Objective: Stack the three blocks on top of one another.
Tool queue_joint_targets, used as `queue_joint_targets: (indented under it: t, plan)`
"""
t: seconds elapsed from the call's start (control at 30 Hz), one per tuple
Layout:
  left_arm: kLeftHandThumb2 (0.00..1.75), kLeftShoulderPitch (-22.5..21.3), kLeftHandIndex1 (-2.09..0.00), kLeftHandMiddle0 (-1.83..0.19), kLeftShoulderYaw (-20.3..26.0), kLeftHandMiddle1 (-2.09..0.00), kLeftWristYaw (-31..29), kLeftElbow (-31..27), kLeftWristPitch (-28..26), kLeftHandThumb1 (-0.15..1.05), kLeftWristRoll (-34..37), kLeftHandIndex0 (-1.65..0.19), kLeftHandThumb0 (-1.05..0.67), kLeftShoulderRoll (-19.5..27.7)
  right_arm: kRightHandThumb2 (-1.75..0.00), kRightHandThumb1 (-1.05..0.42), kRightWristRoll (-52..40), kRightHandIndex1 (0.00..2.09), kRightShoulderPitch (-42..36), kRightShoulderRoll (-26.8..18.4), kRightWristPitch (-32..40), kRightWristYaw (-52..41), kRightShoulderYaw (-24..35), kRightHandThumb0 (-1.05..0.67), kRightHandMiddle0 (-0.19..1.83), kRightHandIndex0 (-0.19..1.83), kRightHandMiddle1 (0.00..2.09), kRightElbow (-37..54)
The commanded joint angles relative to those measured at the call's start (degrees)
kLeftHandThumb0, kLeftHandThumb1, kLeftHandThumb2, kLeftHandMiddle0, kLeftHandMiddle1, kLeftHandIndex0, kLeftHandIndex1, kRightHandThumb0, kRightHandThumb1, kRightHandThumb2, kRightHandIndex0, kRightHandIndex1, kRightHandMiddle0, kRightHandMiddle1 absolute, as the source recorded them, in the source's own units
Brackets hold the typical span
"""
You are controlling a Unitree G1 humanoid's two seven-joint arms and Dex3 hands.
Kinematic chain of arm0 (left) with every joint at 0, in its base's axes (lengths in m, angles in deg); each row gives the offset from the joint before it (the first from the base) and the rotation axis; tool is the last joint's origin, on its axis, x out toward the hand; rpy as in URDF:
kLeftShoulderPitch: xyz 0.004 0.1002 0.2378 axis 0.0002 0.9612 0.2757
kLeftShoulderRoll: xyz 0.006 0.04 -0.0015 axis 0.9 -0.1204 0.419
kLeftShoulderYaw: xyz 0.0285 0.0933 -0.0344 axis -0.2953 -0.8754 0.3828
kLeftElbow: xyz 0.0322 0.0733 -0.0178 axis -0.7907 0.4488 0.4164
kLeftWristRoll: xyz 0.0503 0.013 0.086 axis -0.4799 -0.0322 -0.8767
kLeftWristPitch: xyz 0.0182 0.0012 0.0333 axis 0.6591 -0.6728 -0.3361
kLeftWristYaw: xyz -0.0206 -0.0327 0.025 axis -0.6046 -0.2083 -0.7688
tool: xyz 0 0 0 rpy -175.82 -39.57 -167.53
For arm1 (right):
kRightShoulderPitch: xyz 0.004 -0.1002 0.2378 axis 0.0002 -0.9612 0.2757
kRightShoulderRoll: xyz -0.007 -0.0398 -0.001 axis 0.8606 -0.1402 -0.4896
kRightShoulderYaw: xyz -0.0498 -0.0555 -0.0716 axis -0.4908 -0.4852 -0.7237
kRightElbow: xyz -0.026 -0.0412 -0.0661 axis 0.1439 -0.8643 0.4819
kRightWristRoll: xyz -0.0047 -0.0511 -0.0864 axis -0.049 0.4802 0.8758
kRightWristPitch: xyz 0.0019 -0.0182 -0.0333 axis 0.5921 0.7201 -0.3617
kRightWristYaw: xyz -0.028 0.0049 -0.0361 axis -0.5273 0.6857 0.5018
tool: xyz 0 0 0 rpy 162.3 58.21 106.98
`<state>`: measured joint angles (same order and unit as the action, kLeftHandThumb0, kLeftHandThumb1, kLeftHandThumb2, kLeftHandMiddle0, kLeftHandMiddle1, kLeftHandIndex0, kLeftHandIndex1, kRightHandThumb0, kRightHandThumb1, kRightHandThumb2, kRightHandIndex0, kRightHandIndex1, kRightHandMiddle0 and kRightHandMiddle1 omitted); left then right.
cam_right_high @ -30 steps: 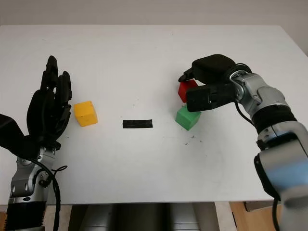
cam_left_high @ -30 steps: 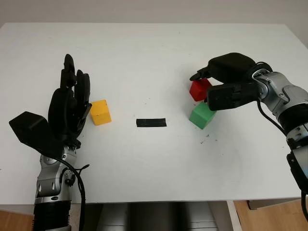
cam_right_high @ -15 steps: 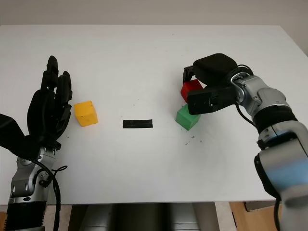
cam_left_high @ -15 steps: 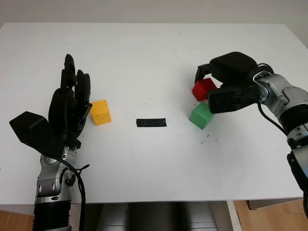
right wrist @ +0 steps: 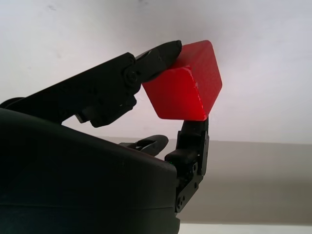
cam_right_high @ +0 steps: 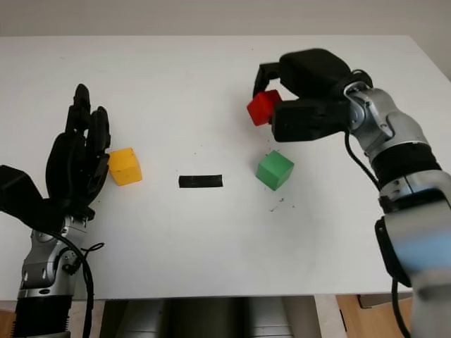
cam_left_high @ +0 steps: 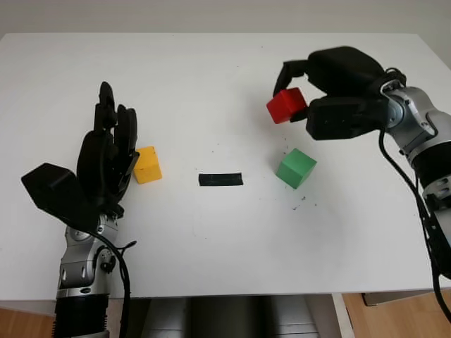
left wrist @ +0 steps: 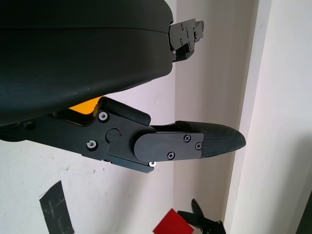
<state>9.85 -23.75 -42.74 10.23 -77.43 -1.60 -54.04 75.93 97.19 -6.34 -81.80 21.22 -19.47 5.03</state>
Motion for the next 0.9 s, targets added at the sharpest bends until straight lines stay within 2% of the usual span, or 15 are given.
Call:
queue_joint_targets:
  t: [0.0, 0.2, 0.37, 0.63, 0.87]
  plan:
    - [0.40, 0.00, 0.00, 0.19, -0.46, 0.00, 0.31, -0.84, 0.57, 1.05, -0.52, 0.19, -0.71, -0.55, -0.06, -0.90, -2.44, 0.05, 1.74, 0.79, -1.04, -3.63, 1.13, -0.32, 0.48, 0.46, 1.30, 2.18]
    - [0.39, 0.02, -0.01, 0.19, -0.51, 0.00, 1.55, -1.16, 0.74, 1.05, -0.42, 0.19, -0.69, -1.81, -0.05, -0.90, -8.51, 0.04, 1.04, 3.37, -2.16, -13.42, 2.31, -0.30, 0.43, 0.45, 1.41, 6.46]
    - [0.39, -0.03, -0.02, 0.19, -0.54, 0.00, 1.55, -1.07, 0.79, 1.05, -0.51, 0.19, -0.69, -1.79, -0.06, -0.91, -8.47, 0.03, 0.37, 5.06, -2.81, -18.22, 0.82, -0.31, 0.41, 0.42, 1.39, 8.92]
    - [0.44, 0.41, -0.01, 0.19, -0.73, 0.00, 1.85, -1.46, 0.85, 1.05, -0.69, 0.19, -0.70, -2.03, -0.05, -0.90, -2.95, 0.04, -0.48, 7.11, -5.85, -18.08, -3.08, -0.36, 0.46, 0.42, 1.29, 10.49]
    - [0.44, 0.91, -0.04, 0.19, -0.83, 0.00, 2.77, -2.93, 0.33, 1.05, -0.90, 0.18, -0.73, -2.49, -0.06, -0.91, 0.07, 0.05, -0.59, 8.49, -8.64, -16.96, -5.39, -0.39, 0.49, 0.42, 1.31, 8.07]
